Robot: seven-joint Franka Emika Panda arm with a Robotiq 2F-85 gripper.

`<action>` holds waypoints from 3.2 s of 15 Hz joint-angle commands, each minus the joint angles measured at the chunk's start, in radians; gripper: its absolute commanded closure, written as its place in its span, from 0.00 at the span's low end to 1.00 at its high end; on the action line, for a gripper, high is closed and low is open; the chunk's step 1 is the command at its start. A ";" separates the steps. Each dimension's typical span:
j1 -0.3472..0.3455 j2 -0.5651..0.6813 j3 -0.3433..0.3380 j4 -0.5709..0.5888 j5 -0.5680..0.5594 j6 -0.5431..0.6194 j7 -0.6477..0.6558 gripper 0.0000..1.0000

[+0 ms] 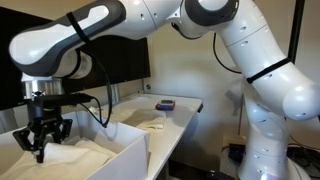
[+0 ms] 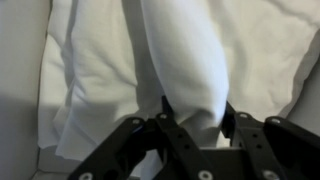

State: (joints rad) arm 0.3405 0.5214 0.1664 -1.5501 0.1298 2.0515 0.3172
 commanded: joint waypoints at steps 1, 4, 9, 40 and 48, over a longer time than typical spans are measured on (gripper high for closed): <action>-0.004 -0.009 0.014 0.008 0.013 0.003 -0.014 0.83; -0.010 -0.003 0.031 0.015 0.032 -0.002 -0.034 0.92; -0.021 -0.018 0.058 0.020 0.065 -0.006 -0.082 0.90; -0.116 -0.289 -0.002 0.280 0.138 -0.456 -0.263 0.91; -0.305 -0.344 -0.090 0.239 0.220 -0.650 -0.681 0.91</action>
State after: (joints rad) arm 0.0961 0.2242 0.0947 -1.2598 0.3004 1.4759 -0.2191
